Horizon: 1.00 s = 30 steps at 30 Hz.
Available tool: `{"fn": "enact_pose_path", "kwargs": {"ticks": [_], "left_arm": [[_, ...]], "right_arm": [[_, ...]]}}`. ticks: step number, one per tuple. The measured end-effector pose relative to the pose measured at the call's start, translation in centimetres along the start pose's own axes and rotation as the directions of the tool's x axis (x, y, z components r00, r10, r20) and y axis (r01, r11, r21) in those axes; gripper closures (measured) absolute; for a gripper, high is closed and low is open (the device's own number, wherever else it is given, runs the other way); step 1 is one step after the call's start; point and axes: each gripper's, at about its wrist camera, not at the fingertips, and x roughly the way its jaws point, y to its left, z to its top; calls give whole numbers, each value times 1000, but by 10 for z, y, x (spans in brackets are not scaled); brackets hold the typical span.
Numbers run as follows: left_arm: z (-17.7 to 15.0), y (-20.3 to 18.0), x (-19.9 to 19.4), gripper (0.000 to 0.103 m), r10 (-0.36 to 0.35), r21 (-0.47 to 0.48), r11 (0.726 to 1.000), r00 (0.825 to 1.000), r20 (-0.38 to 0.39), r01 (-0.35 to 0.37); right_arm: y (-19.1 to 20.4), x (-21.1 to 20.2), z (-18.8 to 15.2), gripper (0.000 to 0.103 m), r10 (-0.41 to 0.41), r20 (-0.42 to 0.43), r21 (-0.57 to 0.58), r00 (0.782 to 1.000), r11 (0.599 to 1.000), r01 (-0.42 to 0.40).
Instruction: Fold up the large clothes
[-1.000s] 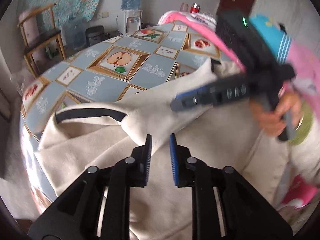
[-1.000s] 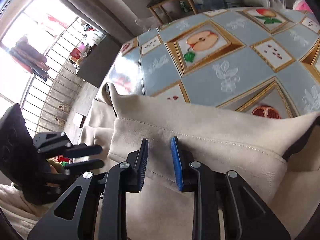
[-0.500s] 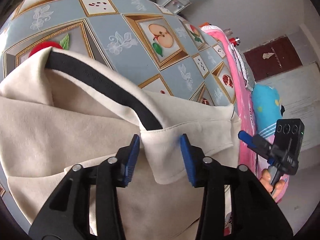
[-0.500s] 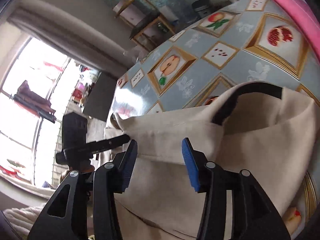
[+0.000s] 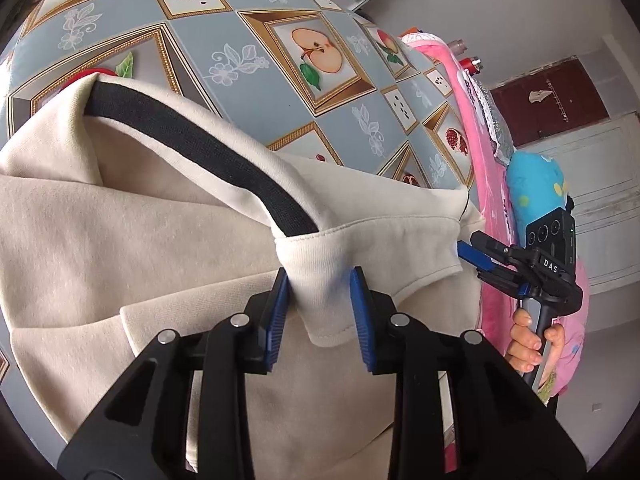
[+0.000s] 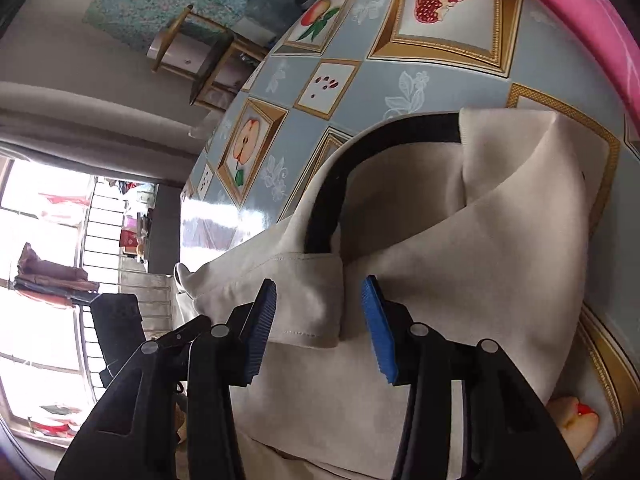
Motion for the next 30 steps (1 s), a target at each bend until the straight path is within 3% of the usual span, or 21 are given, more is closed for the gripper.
{"fn": "enact_pose_path", "kwargs": {"ticks": [6,8,11,12,14,18,24,27,30], "left_arm": [[0,5,3,74,-22,-19,1000,1000,-14,22],[1,3,4,74,-24,-15,1000,999,-23,23],[1,-2,2,75,-14,20,1000,1000,-23,14],[1,-4,2,80,-9,37,999,1000,-21,9],[2,-9,1,89,17,76,997,1000,-9,-16],[12,-25,8,96,120,166,979,993,16,-121],[56,-43,20,98,265,276,915,955,135,-293],[66,-35,29,98,281,281,912,954,104,-300],[56,-33,23,98,270,331,899,958,101,-288]], "right_arm": [[7,12,-7,59,9,-72,-41,997,999,-12],[11,13,-9,66,37,-98,-61,994,997,-43],[18,18,-12,74,-1,-121,-113,993,994,-13],[20,21,-12,75,-6,-129,-123,992,992,-10],[26,24,-11,87,-32,-126,-158,991,987,12],[44,29,5,90,-117,-63,-252,991,963,98],[53,55,50,91,-180,-6,-280,984,945,171],[55,59,59,92,-188,3,-324,982,929,178],[55,55,47,92,-209,-17,-420,978,889,183]]}}
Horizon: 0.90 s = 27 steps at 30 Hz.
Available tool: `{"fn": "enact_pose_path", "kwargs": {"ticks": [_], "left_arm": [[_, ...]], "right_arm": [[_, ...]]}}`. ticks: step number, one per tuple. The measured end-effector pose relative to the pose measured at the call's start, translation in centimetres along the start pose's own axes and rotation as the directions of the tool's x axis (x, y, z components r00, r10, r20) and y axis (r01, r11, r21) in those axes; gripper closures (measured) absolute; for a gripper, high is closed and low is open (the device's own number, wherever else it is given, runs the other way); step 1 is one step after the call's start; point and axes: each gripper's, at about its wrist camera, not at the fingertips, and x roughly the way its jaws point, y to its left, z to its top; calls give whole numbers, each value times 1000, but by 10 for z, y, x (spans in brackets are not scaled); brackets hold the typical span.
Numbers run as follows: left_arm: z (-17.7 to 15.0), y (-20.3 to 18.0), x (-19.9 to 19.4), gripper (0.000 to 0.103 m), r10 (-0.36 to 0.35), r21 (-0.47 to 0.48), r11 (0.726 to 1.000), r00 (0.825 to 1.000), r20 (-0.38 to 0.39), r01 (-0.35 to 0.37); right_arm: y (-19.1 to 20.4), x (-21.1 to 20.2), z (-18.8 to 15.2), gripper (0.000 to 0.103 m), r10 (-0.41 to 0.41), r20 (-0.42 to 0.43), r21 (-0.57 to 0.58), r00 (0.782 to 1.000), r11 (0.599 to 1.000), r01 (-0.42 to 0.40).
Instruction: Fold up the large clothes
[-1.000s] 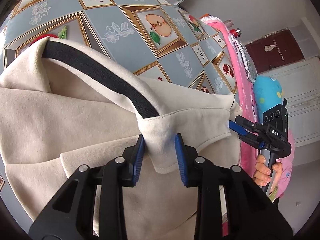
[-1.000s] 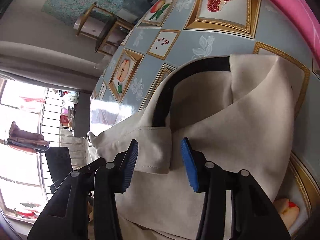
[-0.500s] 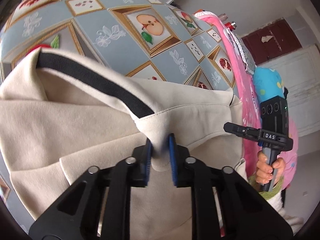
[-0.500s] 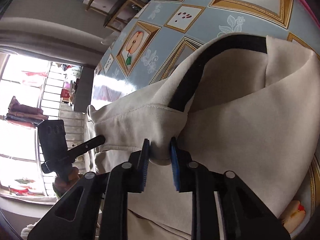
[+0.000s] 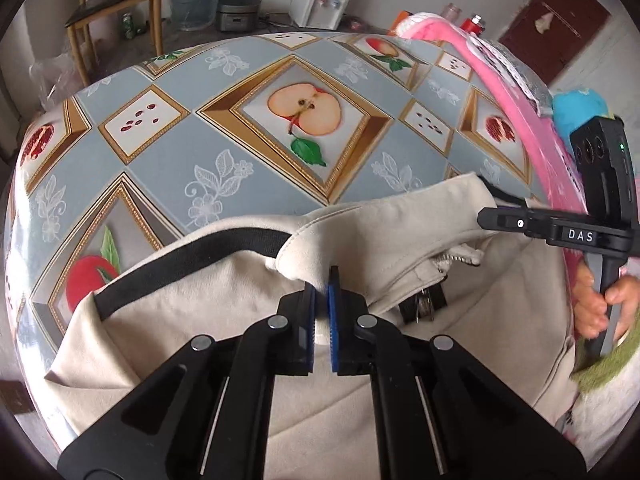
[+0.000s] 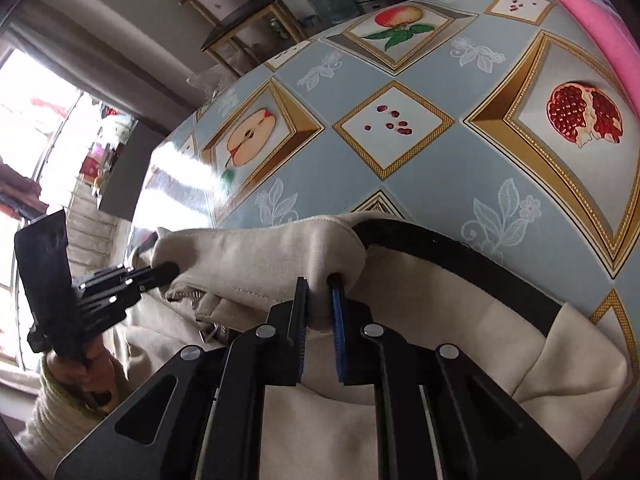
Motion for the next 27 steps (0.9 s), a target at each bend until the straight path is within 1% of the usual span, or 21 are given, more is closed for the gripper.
{"fn": "enact_pose_path", "kwargs": {"ticks": [2,4,7,9,11,12,14,15,16,17,18,20,21,24,25,26,27], "left_arm": [[-10,-2,-1,97,-1,37,999,1000,-12,2],[-19,-4,-4,97,-11,59,998,1000,-16,12],[-23,-8,-6,94,-2,80,997,1000,-14,3],[-22,-7,-4,93,1,74,997,1000,-17,1],[-21,-4,-2,93,-12,50,999,1000,-20,13],[-21,-3,-2,93,-18,43,999,1000,-20,19],[-22,-1,-1,92,-25,39,999,1000,-16,26],[-23,-1,-1,92,-28,40,999,1000,-13,29],[-23,0,-1,92,-31,42,999,999,-9,31],[-24,-1,-1,92,-32,46,998,999,-5,32],[-24,-1,-1,92,-32,49,998,999,-2,32],[-23,-1,-1,92,-32,51,998,999,4,31],[-24,-1,-2,92,-31,50,998,999,8,31],[-25,-2,-7,92,-30,49,998,999,27,29],[-26,-2,-10,92,-27,53,998,999,37,25],[-27,-2,-13,92,-21,57,998,999,46,18],[-28,-2,-17,92,-9,62,998,998,57,6]], "right_arm": [[1,1,-13,92,-7,-28,-59,1000,998,5],[0,0,-21,92,4,-24,-93,1000,996,-6],[-1,-1,-24,91,1,-10,-89,1000,996,-2],[-2,-2,-22,87,-10,-1,-56,1000,998,9],[0,-9,-21,77,-35,7,-31,999,999,35],[2,-17,-22,77,-70,29,-27,997,997,71],[9,-41,-24,75,-154,107,-30,982,987,158],[13,-51,-24,75,-179,146,-27,973,982,185],[19,-62,-25,75,-184,189,-27,965,981,192],[24,-68,-25,75,-160,216,-36,963,984,172],[33,-72,-24,75,-118,230,-57,966,989,134],[52,-65,-19,75,-56,218,-104,974,991,80],[62,-56,-16,75,-32,199,-129,980,990,58],[80,-23,-5,76,-11,146,-159,989,987,35],[80,-11,-4,80,3,115,-151,993,988,14],[78,4,-3,83,21,64,-138,998,990,-12],[77,13,-4,84,34,35,-127,999,991,-29]]}}
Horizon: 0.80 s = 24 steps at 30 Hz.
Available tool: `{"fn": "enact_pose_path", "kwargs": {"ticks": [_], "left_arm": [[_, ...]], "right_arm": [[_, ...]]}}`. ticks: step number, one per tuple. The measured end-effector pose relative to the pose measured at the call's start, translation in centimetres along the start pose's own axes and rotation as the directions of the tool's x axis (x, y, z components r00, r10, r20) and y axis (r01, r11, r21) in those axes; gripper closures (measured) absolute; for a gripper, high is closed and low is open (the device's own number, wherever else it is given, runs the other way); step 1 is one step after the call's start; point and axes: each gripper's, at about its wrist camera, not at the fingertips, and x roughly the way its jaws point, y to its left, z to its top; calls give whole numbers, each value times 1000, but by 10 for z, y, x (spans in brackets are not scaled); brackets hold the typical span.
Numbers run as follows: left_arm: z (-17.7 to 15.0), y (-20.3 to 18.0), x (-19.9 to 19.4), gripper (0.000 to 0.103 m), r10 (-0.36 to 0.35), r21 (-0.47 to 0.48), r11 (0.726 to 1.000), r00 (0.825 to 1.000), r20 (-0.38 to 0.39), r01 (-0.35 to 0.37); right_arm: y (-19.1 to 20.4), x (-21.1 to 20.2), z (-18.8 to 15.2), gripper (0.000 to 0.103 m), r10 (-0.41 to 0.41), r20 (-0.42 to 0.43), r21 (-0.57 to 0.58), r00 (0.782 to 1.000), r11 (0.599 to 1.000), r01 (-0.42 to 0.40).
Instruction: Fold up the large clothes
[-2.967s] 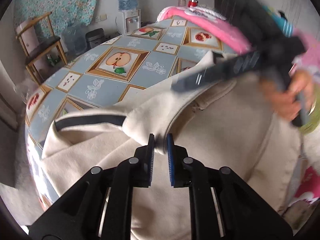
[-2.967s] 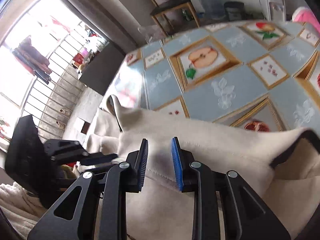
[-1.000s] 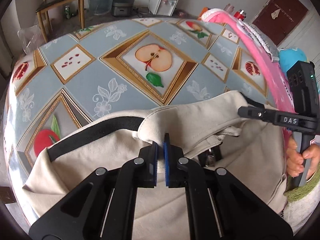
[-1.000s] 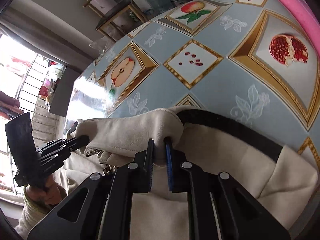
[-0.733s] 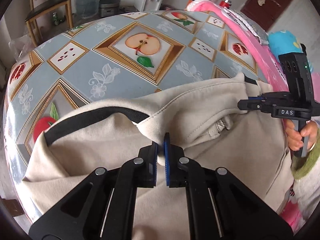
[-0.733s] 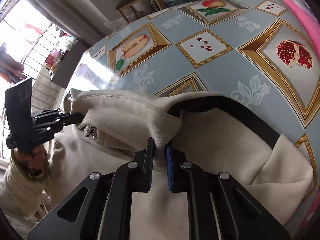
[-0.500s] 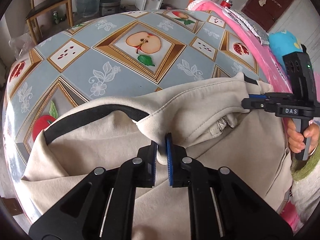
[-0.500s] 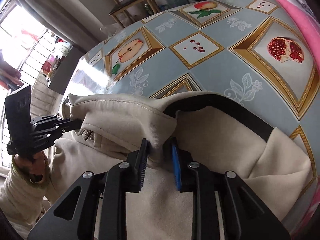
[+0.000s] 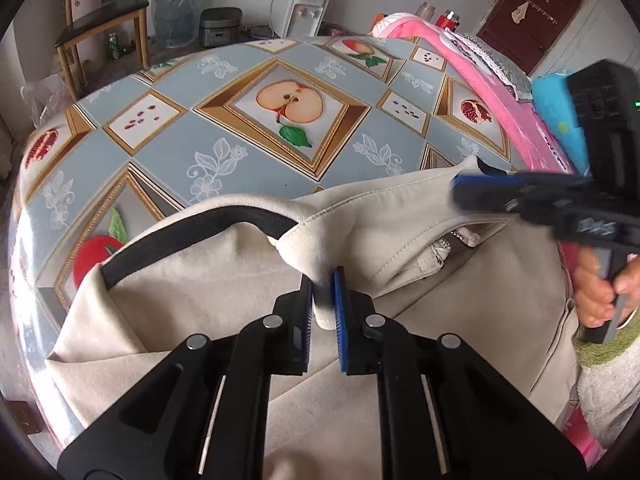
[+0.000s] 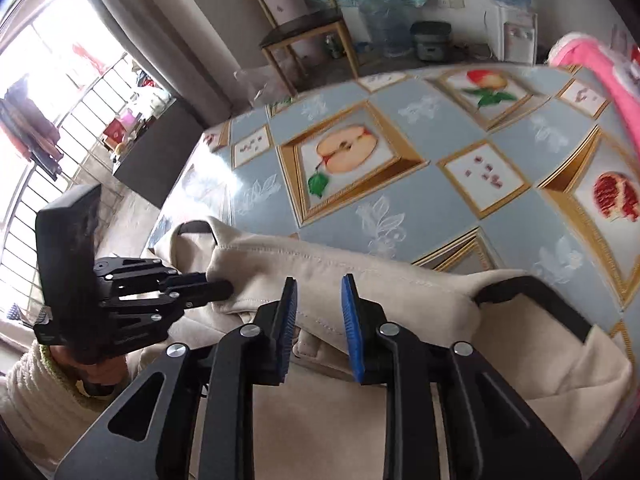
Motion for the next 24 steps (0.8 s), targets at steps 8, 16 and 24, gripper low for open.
{"fn": "enact_pose_path", "kwargs": {"ticks": [8,16,24], "left_arm": [[-3,-28,-38,92,-41,116,993,993,111,28],[-8,-56,-8,92,-31,174,985,999,38,24],[14,-51,-1,92,-55,89,995,997,62,50]], "right_arm": [[-6,0,-16,85,31,11,-7,999,999,-31],[-1,-1,-22,85,15,-28,-67,1000,998,-16],[-4,1,-28,85,23,-38,-73,999,997,-26]]}}
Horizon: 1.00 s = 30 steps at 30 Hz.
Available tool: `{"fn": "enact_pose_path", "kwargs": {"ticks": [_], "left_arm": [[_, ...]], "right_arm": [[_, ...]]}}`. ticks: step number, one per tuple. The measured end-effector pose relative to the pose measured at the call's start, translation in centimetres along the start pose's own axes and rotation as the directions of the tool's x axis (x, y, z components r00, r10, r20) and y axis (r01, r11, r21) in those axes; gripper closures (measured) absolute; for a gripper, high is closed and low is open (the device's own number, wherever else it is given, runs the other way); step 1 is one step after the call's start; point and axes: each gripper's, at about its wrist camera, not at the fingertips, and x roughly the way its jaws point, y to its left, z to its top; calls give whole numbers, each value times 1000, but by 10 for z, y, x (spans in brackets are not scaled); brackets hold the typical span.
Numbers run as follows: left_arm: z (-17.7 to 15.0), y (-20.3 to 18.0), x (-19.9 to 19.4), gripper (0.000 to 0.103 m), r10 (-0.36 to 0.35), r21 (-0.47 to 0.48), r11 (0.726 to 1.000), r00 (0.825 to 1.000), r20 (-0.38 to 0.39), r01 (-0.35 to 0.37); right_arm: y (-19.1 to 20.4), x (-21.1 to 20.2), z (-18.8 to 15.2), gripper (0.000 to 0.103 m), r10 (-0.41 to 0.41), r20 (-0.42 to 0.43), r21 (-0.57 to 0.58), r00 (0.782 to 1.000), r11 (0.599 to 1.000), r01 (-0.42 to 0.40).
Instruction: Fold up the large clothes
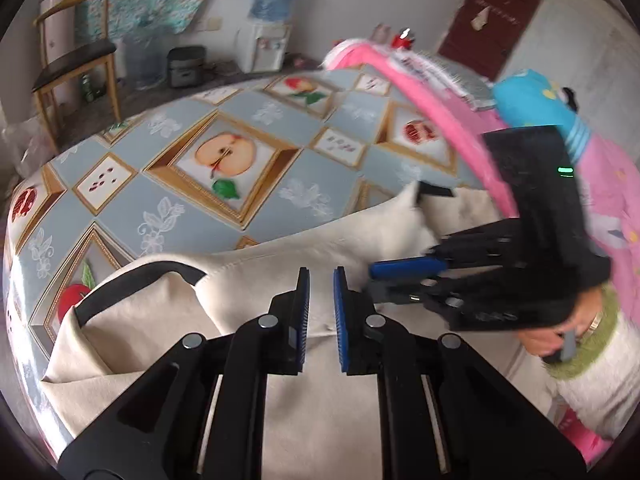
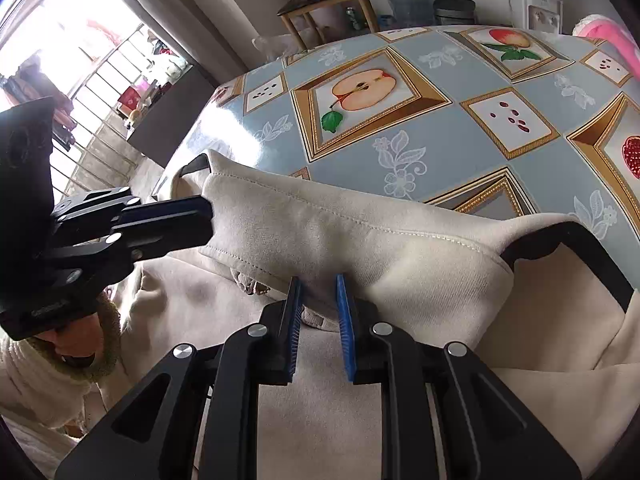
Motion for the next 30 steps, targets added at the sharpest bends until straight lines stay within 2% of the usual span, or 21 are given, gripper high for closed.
{"fn": "enact_pose_path", "kwargs": {"ticks": [2,5,10,13,15,19,23,25,27,30], "left_arm": [[-4,1,20,92,32,7,999,997,-71,-31],[-14,-1,21,92,44,42,998,997,-69,-41],[-27,4,16,92,25,64,998,997,-76,-20],[-28,2,14,92,24,86,996,997,-76,-18],[-26,2,9,92,9,81,997,998,-69,-4],[-21,0,-7,92,-91,66,994,996,-13,92],[-21,-10,17,92,-53,106,992,994,-94,63],[-23,-12,18,91,-42,132,990,996,-82,53],[-22,-7,19,90,-61,109,992,995,-85,70],[-19,-8,24,89,-34,131,990,997,-73,43]], "right_arm": [[0,-2,-2,85,-3,-5,0,1000,1000,3],[0,-12,-4,85,-4,-8,8,1000,1000,4],[-2,-25,3,85,58,78,60,995,996,-62],[1,-4,3,85,40,22,59,999,997,-41],[6,2,0,85,3,-1,14,1000,1000,-3],[9,-2,-4,85,-9,-33,-10,999,1000,8],[11,-6,-2,85,-15,-32,-22,999,1000,15],[15,-6,-3,85,-26,-41,-41,999,999,24],[20,2,-5,85,-80,-54,-75,995,994,76],[22,7,1,85,-112,-41,-98,993,989,107]]}}
